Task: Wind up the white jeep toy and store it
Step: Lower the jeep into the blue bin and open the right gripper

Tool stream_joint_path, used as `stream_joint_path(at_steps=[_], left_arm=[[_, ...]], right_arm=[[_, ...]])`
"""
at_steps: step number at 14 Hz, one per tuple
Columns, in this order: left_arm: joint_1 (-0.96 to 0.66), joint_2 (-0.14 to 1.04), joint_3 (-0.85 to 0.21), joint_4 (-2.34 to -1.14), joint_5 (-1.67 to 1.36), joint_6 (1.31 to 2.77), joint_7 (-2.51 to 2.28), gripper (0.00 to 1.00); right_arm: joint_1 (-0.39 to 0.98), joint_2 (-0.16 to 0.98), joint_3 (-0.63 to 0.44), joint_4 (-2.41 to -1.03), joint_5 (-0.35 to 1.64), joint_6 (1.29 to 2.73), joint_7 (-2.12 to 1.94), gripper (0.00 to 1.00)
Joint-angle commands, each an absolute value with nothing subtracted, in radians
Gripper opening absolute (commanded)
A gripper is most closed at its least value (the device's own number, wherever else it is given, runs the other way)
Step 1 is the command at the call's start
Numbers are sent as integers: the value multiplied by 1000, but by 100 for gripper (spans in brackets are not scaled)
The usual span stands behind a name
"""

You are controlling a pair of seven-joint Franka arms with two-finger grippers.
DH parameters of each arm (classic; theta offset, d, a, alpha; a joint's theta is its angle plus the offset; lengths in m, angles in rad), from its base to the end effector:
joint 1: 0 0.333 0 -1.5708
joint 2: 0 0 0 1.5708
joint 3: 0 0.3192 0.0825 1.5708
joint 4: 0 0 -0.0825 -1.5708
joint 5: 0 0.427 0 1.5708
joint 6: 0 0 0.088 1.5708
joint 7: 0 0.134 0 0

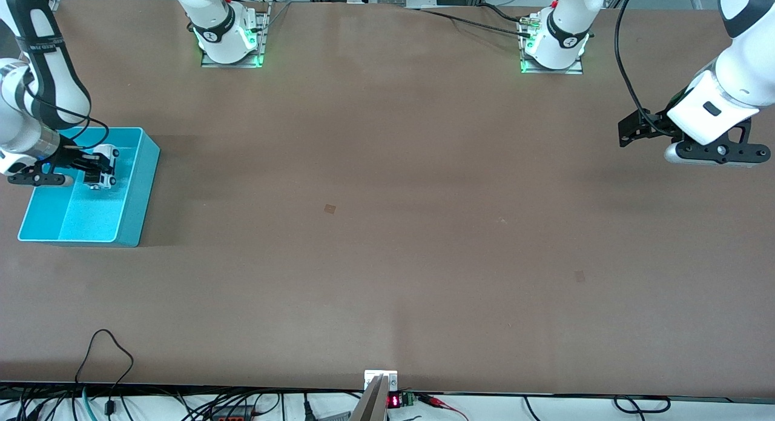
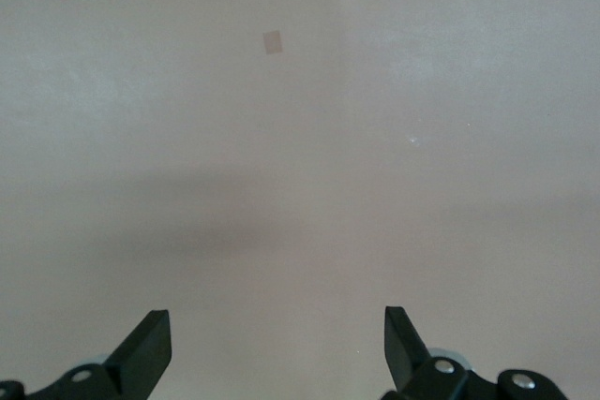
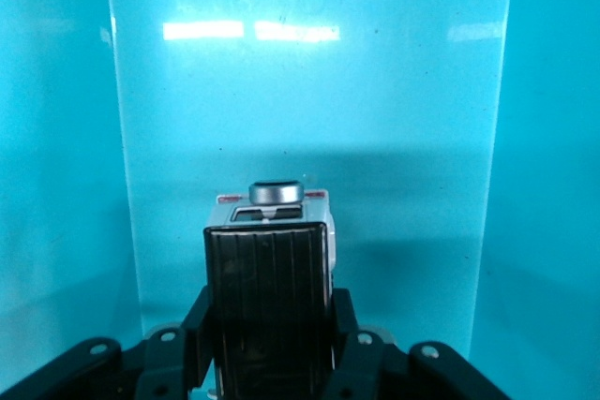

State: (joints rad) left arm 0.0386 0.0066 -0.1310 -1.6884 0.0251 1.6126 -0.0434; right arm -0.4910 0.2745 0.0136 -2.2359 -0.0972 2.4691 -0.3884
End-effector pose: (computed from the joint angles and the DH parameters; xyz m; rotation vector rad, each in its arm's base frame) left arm 0.5930 -0.0515 0.5399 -3.1084 0.0795 0.1252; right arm 0.5030 -0.2615 0.1844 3.1072 -0.0188 -0.0940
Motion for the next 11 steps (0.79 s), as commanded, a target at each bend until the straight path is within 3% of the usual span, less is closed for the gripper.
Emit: stream_joint_path(at_steps=[1, 4, 6, 10, 11], left_arm=[[38, 18, -129, -1658, 15, 1591, -34, 100], [38, 18, -129, -1658, 15, 1591, -34, 100], [38, 18, -129, -1658, 15, 1589, -35, 100], [38, 17, -129, -1658, 15, 1589, -35, 100], [38, 17, -129, -1658, 15, 1589, -34, 100]], right_arm=[[-518, 293, 32, -2253, -118, 2503, -365, 0], [-525, 314, 31, -2261, -118, 2525, -365, 1], [-535, 333, 32, -2261, -118, 2548, -377, 9], [-535, 322, 32, -2260, -118, 2546, -380, 54], [-535, 318, 32, -2258, -118, 2545, -380, 70]])
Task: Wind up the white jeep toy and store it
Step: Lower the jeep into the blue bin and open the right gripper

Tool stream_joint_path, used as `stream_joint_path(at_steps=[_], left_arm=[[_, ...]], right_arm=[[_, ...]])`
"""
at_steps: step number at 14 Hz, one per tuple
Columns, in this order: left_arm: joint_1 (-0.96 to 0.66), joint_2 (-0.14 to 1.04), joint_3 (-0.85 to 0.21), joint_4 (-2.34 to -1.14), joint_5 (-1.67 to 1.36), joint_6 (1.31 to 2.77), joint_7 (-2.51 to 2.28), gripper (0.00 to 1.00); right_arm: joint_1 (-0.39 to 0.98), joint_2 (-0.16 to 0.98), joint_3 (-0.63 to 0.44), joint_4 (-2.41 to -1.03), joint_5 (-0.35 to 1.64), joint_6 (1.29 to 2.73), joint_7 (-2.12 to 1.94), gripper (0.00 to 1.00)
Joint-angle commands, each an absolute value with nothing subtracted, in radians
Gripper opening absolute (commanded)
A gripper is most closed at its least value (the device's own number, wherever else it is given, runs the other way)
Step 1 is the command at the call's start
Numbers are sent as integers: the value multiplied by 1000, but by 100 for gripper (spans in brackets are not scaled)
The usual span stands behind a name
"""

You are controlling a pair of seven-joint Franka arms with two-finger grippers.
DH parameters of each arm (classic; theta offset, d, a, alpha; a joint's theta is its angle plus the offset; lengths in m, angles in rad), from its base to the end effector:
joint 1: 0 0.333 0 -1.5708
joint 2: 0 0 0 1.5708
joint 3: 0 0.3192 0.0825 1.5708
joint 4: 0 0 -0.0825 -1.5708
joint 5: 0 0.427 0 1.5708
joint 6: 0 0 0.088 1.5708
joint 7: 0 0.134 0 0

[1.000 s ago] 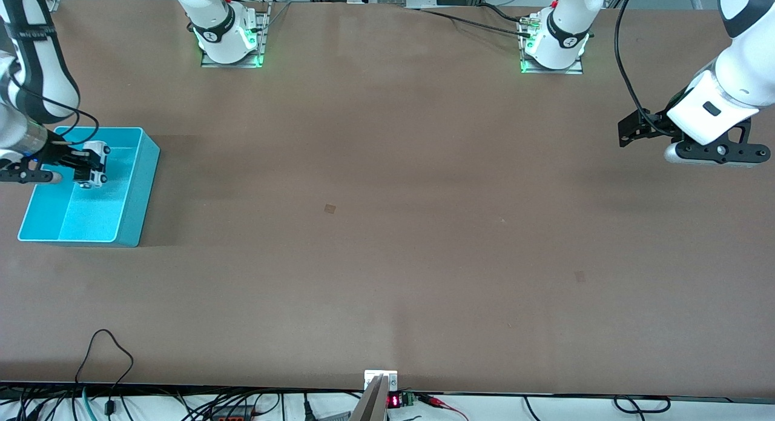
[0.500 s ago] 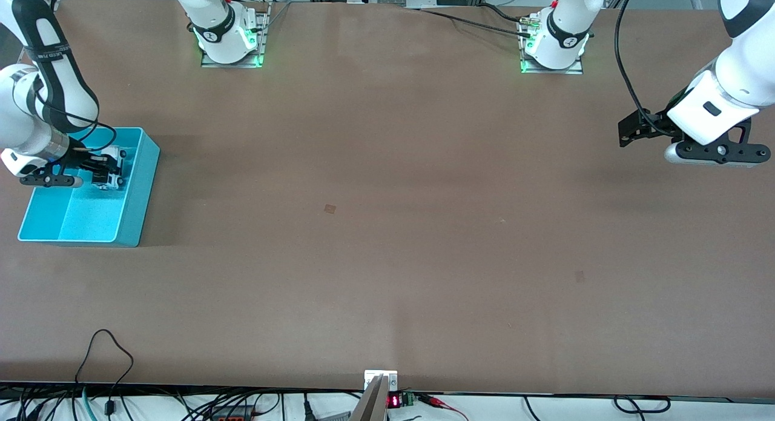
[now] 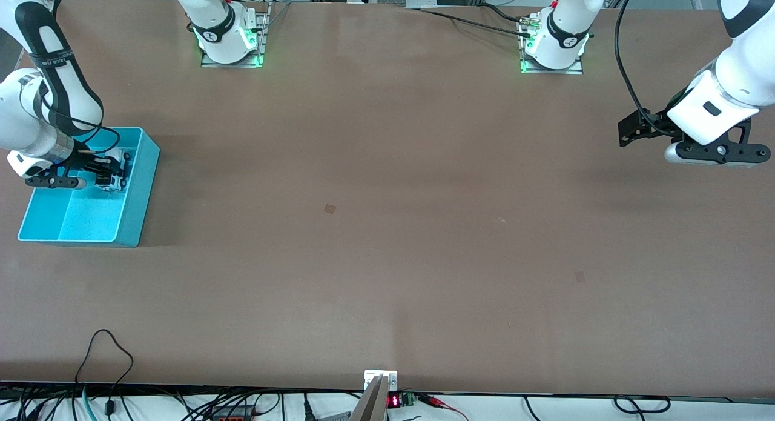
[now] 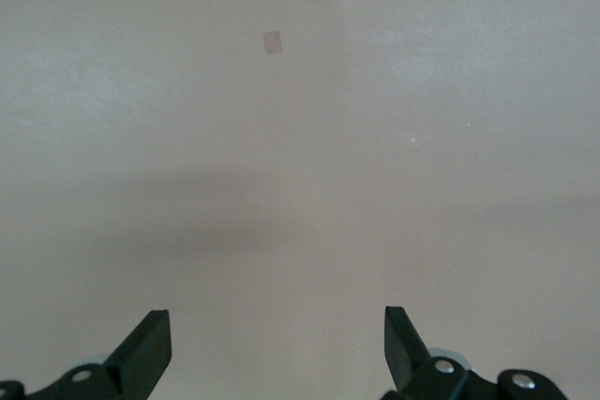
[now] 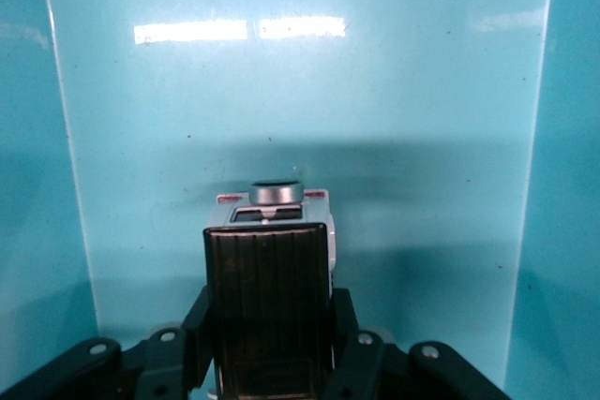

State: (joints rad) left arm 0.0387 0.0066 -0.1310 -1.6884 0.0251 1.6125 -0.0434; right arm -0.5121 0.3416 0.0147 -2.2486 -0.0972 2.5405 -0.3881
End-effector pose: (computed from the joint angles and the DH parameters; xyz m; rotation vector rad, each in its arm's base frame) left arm 0.5930 -0.0514 0.5399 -3.1084 0.0793 0.1254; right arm 0.4921 -0.2670 0.1474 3.1174 -0.0444 -0.1017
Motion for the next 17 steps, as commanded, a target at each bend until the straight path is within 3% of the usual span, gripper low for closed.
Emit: stream_joint_path(at_steps=[1, 2, 8, 10, 14, 17], left_arm=[[38, 17, -129, -1658, 15, 1588, -35, 100], [38, 17, -129, -1658, 15, 1588, -35, 100], [37, 17, -132, -1658, 15, 1588, -35, 100], [37, 17, -132, -1658, 15, 1589, -37, 100], [37, 18, -138, -1657, 15, 1591, -37, 100], [37, 18, -138, -1657, 15, 1591, -37, 100]], right_arm=[[-529, 311, 32, -2257, -118, 2543, -380, 85], [-528, 304, 32, -2256, -118, 2543, -380, 100], [-506, 198, 49, -2234, -120, 2449, -429, 100], [-457, 154, 54, -2192, -118, 2349, -451, 100], [-321, 124, 52, -1975, -97, 2007, -436, 100], [-252, 101, 54, -1899, -61, 1954, -425, 100]])
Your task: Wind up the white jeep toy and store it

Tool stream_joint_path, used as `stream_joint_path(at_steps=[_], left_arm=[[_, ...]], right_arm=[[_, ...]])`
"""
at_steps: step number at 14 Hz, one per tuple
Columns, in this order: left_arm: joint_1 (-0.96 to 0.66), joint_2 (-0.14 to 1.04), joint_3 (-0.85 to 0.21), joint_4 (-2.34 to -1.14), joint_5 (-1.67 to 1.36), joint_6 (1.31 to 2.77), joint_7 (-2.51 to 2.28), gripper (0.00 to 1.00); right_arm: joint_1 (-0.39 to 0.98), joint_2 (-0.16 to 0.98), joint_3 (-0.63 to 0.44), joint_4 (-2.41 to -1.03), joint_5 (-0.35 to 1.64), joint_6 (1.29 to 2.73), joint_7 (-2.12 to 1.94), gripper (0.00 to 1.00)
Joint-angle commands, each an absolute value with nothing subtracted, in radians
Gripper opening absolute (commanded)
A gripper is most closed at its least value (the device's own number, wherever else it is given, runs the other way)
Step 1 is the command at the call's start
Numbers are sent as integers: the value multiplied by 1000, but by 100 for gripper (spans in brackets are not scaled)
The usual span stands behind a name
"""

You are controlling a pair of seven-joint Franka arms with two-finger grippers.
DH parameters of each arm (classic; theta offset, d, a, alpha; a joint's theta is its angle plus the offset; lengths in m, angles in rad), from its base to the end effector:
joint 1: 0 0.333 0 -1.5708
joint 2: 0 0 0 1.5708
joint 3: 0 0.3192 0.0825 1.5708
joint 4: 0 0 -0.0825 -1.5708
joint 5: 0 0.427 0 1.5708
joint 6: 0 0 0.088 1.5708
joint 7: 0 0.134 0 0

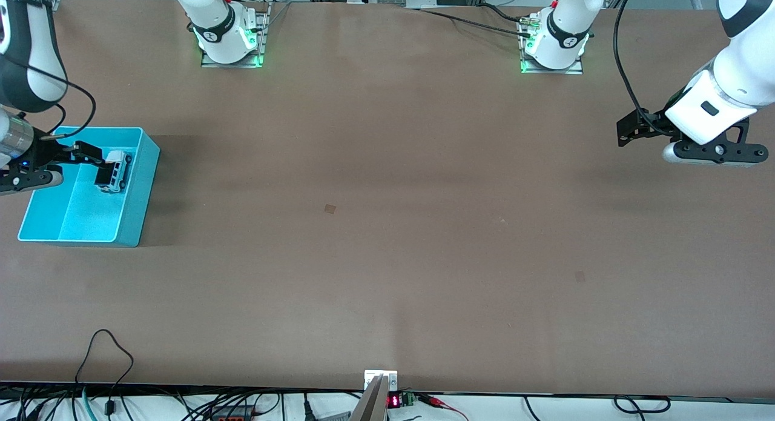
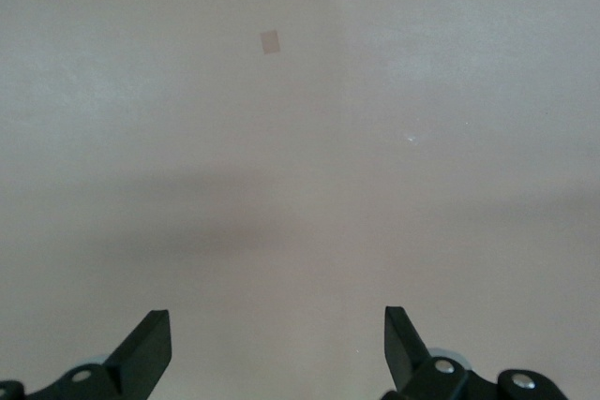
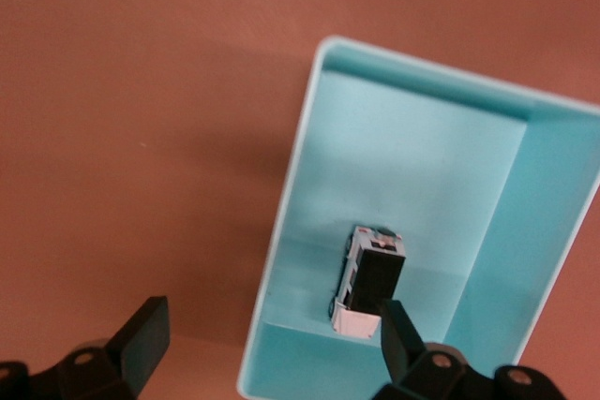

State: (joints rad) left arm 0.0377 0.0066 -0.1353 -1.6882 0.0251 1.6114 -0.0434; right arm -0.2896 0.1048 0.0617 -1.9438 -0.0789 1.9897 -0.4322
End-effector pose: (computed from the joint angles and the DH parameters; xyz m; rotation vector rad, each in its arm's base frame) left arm 0.5926 -0.0545 0.5399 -3.1078 0.0875 0.1267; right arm 0.5951 -0.1456 0.3801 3.0752 0.3683 -0.1183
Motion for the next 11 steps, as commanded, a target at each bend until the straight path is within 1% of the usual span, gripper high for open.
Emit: stream_joint_path(at_steps=[1, 5, 11], left_arm=[[37, 17, -140, -1657, 15, 1591, -37, 100], [37, 17, -141, -1657, 14, 1589, -38, 100], [37, 18, -140, -1657, 15, 1591, -38, 100]], right_arm=[[-233, 86, 54, -1891, -61, 1953, -399, 100], [-132, 35, 54, -1869, -61, 1953, -364, 100], [-66, -3, 54, -1825, -43, 1928, -246, 100]])
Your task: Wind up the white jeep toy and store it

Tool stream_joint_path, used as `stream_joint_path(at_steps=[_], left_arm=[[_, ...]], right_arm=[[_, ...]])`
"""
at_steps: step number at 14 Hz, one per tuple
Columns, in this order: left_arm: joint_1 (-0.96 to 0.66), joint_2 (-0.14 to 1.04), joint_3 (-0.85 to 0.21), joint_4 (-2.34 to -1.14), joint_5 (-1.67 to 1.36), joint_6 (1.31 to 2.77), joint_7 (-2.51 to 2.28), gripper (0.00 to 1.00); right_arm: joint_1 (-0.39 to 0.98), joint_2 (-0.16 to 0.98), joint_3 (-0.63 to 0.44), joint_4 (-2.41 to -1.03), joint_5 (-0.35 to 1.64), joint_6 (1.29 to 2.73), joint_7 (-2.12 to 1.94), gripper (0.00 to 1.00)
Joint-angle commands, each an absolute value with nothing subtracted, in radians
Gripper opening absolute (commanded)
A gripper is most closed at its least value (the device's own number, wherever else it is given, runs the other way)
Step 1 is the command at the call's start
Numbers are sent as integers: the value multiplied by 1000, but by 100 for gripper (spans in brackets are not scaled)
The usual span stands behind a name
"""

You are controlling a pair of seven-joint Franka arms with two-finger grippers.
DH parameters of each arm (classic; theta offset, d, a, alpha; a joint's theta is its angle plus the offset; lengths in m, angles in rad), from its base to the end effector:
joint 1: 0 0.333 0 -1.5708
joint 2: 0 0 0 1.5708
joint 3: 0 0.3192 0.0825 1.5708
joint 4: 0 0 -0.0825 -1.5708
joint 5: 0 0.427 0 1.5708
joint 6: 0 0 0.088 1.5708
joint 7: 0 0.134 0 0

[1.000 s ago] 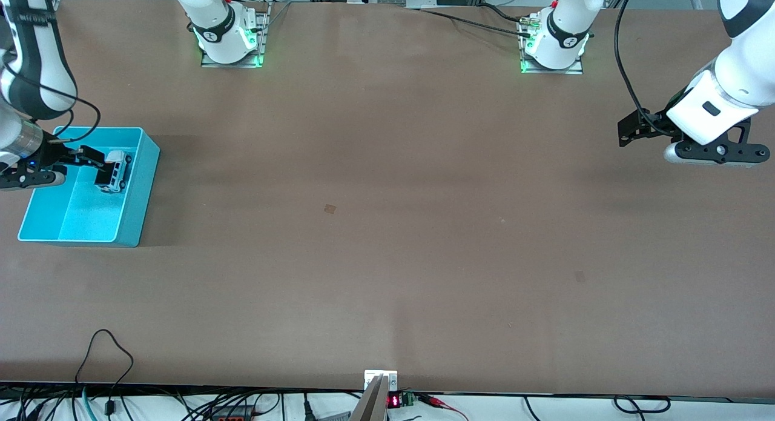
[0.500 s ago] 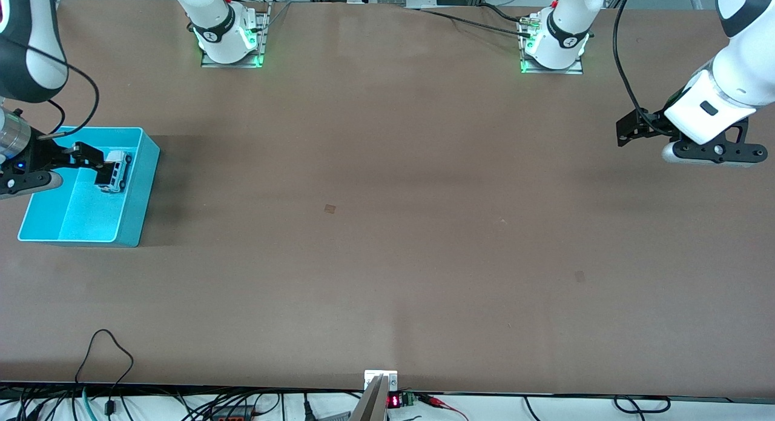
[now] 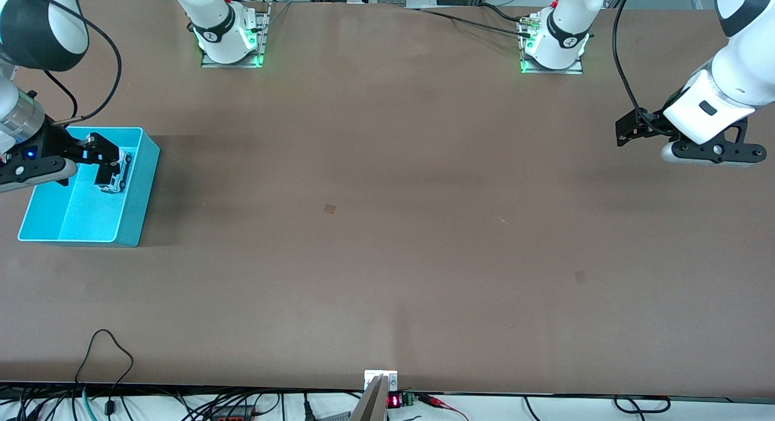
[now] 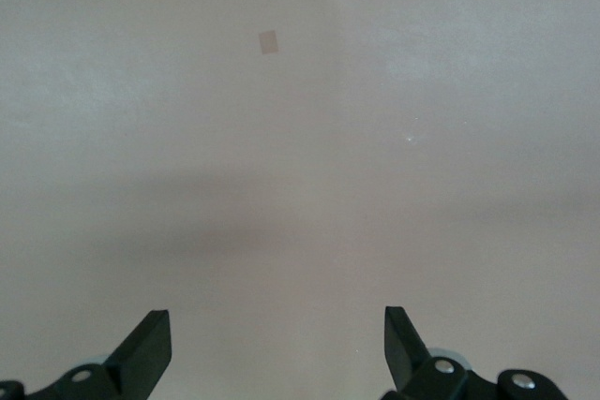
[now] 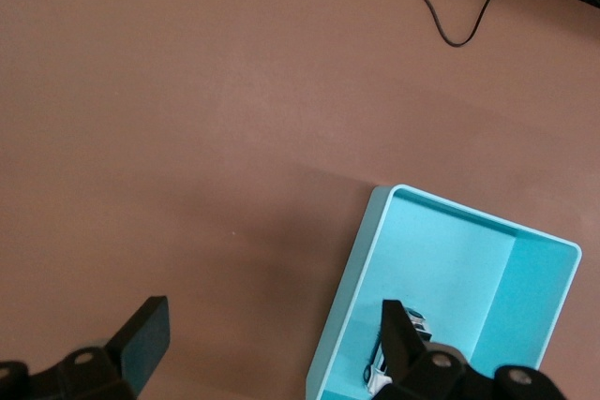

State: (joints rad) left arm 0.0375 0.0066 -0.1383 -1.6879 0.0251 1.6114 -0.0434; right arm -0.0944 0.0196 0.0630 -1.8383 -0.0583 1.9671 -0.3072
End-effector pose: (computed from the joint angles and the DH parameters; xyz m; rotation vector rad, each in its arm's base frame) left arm 0.5924 -0.0564 0.5401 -3.1076 0.0925 0.1261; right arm 0.6233 -0.0250 0.4853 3.0332 0.4511 0.1514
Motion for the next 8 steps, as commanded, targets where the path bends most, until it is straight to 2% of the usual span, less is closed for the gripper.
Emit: stream_joint_path(at_steps=[1, 5, 8], left_arm=[[37, 18, -140, -1657, 15, 1591, -38, 100], [37, 18, -140, -1657, 15, 1591, -38, 100], [37, 18, -140, -1657, 14, 1591, -38, 100]], right_arm=[[-60, -9, 54, -1822, -32, 1919, -212, 100], [-26, -8, 54, -1698, -11, 1754, -40, 100], [24, -15, 45, -1652, -12, 1701, 25, 100]])
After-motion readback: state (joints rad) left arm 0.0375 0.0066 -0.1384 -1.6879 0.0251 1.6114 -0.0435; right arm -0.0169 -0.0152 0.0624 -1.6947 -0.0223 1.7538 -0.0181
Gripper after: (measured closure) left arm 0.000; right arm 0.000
